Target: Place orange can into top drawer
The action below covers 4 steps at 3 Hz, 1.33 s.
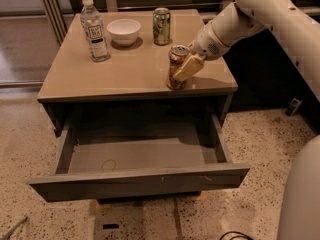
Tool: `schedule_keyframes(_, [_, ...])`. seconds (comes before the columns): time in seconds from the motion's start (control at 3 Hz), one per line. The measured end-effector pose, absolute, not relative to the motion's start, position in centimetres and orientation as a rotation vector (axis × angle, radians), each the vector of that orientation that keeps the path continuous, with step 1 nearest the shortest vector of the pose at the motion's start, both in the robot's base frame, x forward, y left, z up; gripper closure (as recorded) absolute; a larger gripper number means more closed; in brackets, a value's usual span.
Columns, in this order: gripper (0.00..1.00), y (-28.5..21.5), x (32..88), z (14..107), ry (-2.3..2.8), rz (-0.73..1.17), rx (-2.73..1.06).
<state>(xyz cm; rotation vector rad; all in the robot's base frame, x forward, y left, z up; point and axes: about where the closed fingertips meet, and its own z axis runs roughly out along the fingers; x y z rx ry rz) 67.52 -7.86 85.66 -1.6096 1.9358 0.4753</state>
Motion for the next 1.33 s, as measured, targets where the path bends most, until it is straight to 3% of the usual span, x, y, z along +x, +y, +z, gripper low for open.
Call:
schedule_keyframes(0.67, [1.0, -7.5, 59.0, 88.2, 1.906, 0.567, -1.68])
schedule_keyframes(1.33, [1.0, -6.7, 57.7, 85.0, 1.903, 0.575, -1.692])
